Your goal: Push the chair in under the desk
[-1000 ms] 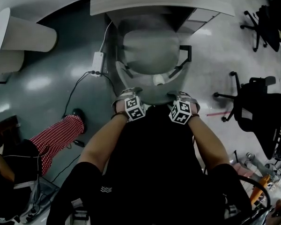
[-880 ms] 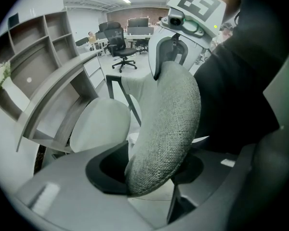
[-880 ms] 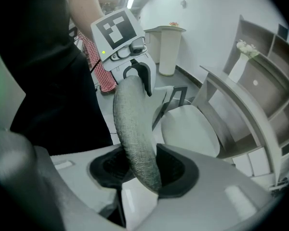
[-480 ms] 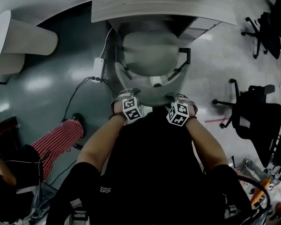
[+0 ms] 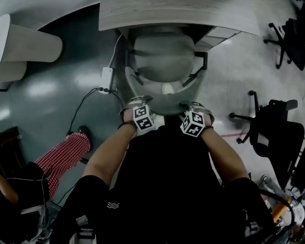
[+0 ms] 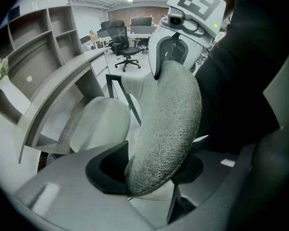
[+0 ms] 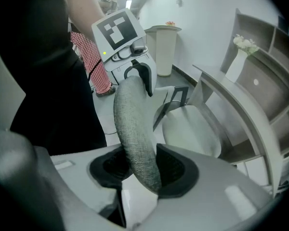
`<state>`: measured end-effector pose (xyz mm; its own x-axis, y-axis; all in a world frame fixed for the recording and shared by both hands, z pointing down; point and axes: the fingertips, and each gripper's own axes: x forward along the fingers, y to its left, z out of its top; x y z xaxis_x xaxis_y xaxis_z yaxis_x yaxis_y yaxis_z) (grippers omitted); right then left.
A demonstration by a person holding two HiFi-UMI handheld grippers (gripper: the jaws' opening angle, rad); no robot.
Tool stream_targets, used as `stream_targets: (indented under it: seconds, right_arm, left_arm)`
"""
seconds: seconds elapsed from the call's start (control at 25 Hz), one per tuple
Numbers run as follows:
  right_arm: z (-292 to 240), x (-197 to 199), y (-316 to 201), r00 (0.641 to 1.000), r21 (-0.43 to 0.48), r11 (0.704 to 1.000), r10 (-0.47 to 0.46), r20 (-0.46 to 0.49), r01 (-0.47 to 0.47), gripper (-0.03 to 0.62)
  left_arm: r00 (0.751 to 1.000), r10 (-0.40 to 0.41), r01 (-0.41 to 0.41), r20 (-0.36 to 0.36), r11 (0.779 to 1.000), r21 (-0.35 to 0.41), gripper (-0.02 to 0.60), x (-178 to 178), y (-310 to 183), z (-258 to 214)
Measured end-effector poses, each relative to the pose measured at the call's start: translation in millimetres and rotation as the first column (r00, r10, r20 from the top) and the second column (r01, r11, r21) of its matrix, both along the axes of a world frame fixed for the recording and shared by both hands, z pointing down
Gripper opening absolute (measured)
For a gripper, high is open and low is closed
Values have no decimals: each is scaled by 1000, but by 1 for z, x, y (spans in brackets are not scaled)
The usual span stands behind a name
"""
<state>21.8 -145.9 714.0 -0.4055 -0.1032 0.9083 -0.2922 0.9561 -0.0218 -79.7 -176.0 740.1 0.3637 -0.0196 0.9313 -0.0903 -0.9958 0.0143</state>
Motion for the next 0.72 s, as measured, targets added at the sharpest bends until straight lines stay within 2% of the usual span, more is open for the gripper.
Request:
stream_targets:
  seconds: [0.72]
  right_arm:
    - [-2,19,-66,999,-7,999,-34,5,34,155]
  left_arm:
    - [999,-31,31,16,999,-8,224,17,-63,-2]
